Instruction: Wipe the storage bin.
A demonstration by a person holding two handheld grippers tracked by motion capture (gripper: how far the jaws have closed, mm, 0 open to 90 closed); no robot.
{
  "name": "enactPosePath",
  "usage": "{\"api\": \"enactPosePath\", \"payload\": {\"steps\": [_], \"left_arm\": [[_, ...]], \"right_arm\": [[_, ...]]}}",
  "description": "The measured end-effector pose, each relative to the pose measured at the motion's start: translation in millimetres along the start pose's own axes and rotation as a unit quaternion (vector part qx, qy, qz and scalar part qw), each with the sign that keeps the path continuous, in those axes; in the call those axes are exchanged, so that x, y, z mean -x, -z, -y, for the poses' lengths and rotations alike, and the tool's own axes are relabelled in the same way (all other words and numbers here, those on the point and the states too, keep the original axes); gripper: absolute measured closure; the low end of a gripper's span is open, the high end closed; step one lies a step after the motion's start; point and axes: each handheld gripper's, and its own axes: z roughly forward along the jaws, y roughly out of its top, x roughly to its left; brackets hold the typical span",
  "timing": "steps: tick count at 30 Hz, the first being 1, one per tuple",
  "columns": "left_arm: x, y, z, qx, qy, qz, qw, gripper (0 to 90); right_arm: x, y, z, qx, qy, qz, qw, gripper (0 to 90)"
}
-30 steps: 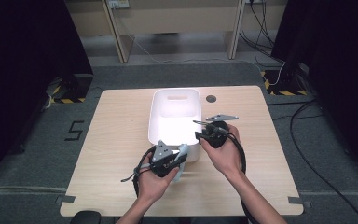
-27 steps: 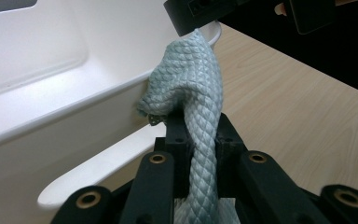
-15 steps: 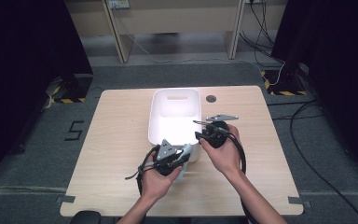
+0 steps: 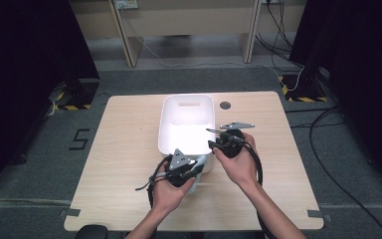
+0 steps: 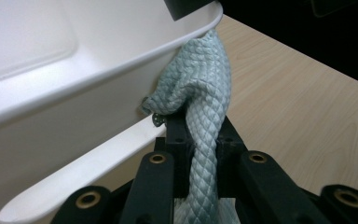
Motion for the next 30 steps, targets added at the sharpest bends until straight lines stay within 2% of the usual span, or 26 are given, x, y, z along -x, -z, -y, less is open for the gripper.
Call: {"api": "enactPosePath", "payload": {"steps": [18,23,30], "left_arm": [[-3.9,-12.4,19.9,-0.011,0.0,-0.014,0.9998,79.8],[-2.1,-15.0,23.3,-0.012,-0.013,-0.021,0.9996,79.8],[-4.3,-22.8,30.8,-0.022,-0.008,-0.02,0.9995,79.7]], "right_arm": [[0.3,-0.1,0.1,0.001,0.0,-0.001,1.0,67.7],[0.1,-0.2,0.0,0.0,0.0,0.0,1.0,67.7],[0.2,-0.2,0.1,0.001,0.0,0.0,1.0,67.7]]}}
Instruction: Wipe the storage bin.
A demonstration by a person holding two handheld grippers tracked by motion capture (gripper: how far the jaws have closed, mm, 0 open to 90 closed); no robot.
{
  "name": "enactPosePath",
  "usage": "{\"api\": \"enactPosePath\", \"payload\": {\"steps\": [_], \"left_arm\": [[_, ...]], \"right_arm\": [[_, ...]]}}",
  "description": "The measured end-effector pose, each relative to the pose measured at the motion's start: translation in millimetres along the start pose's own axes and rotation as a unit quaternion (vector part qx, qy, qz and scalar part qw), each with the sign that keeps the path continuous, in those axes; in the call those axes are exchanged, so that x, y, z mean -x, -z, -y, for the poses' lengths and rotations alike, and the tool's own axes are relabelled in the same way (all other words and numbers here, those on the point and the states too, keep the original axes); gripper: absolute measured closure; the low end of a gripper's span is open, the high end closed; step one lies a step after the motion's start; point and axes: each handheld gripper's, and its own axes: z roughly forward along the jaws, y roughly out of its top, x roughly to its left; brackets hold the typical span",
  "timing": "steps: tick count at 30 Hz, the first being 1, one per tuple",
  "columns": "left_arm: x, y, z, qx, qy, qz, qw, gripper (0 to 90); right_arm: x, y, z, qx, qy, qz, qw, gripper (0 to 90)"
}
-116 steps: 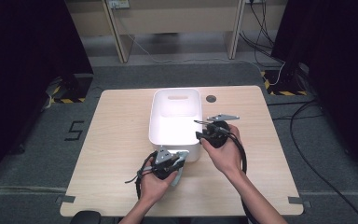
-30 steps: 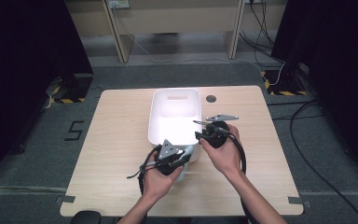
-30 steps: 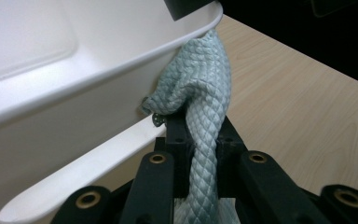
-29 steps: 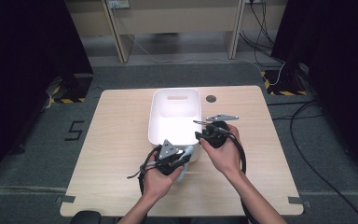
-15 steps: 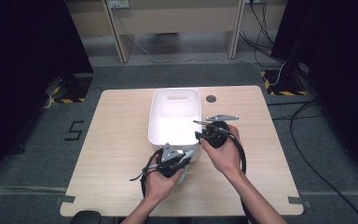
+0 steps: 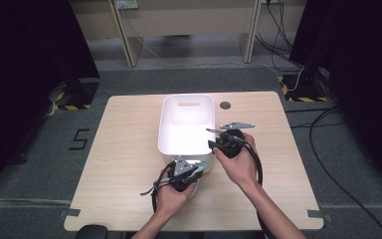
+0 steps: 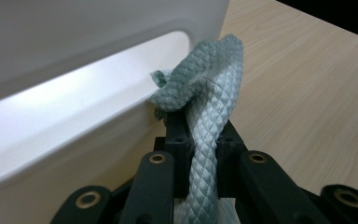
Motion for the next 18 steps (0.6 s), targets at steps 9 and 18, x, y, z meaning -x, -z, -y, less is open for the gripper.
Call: {"api": "enactPosePath", "payload": {"steps": [9,18], "left_arm": [[-1.2,-11.0,10.6,-0.016,0.002,-0.003,0.9999,79.7],[-1.0,-14.6,11.8,-0.027,-0.014,-0.004,0.9995,79.6]], "right_arm": [[0.1,0.0,0.1,0.0,0.0,-0.001,1.0,67.7],[0.1,-0.3,0.0,0.001,0.001,0.0,1.0,67.7]]}}
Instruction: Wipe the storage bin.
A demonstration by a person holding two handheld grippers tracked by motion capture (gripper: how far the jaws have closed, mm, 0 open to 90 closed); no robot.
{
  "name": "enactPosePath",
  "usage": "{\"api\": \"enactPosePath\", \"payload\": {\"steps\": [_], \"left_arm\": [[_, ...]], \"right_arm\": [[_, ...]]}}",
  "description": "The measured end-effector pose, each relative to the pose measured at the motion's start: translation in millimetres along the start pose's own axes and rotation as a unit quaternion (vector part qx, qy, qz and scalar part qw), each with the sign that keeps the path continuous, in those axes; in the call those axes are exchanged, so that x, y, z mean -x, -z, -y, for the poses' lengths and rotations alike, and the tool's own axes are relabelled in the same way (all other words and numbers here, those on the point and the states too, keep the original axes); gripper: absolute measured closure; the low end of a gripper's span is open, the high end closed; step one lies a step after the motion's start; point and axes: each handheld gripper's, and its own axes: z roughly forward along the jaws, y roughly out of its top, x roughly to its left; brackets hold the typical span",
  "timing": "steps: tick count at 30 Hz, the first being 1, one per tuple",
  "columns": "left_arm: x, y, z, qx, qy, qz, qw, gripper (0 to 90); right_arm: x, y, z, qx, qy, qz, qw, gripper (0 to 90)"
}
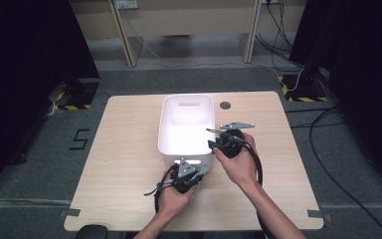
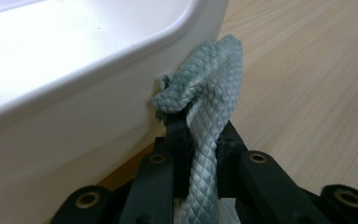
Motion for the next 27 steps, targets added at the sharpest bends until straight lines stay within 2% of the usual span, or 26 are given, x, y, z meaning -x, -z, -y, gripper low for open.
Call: {"api": "enactPosePath", "payload": {"steps": [10,16,20,27], "left_arm": [[11.0,-10.0,-8.2,-0.002,-0.013,0.007,0.9999,79.5],[14.4,-17.1,-9.6,-0.008,-0.011,0.008,0.9999,79.5],[14.1,-16.8,-10.2,-0.008,-0.009,0.009,0.9999,79.6],[15.8,-5.6,-20.3,0.015,-0.013,0.008,0.9998,79.6]], "right_arm": [[0.0,-0.1,-0.1,0.0,0.0,0.0,1.0,67.5],[0.2,-0.1,-0.1,0.0,0.001,-0.001,1.0,67.4],[0.3,-0.1,-0.1,0.0,0.001,-0.001,1.0,67.3],[0.9,-0.2,-0.1,0.0,0.001,-0.003,1.0,67.1]]}}
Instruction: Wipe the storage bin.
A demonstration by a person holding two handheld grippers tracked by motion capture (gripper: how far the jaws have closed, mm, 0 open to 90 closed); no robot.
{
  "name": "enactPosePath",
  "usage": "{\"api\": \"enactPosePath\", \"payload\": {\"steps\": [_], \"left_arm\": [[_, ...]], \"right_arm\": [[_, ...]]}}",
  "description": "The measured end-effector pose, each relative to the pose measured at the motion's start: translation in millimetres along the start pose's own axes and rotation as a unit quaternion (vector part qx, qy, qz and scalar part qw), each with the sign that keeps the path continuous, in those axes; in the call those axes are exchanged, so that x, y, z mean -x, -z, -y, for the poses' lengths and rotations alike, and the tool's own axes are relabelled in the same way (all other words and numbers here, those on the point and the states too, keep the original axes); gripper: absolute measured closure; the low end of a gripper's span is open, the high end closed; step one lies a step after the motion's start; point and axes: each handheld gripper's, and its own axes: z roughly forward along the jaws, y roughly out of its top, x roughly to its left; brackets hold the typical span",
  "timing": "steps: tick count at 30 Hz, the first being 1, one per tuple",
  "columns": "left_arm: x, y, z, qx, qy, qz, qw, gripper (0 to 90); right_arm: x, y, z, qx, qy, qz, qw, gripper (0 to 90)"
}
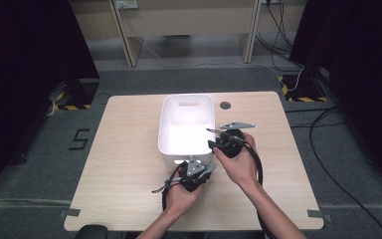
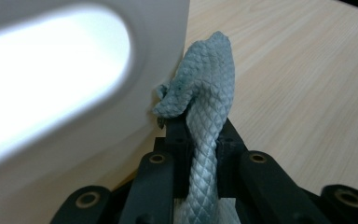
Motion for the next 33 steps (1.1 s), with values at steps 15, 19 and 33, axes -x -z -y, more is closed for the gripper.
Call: {"api": "enactPosePath", "payload": {"steps": [15,19,33], "left_arm": [[3.7,26.4,-34.8,0.045,0.005,0.011,0.9989,79.6],[4.4,32.6,-41.2,0.049,0.001,0.01,0.9988,79.6],[-3.1,64.9,-13.7,0.037,0.001,0.012,0.9992,79.5]], "right_arm": [[0.2,-0.3,0.0,0.001,0.001,0.0,1.0,66.8],[-0.1,-0.3,0.1,0.0,0.001,0.0,1.0,66.8],[1.1,-1.9,-0.9,-0.008,0.0,-0.004,1.0,63.0]]}}
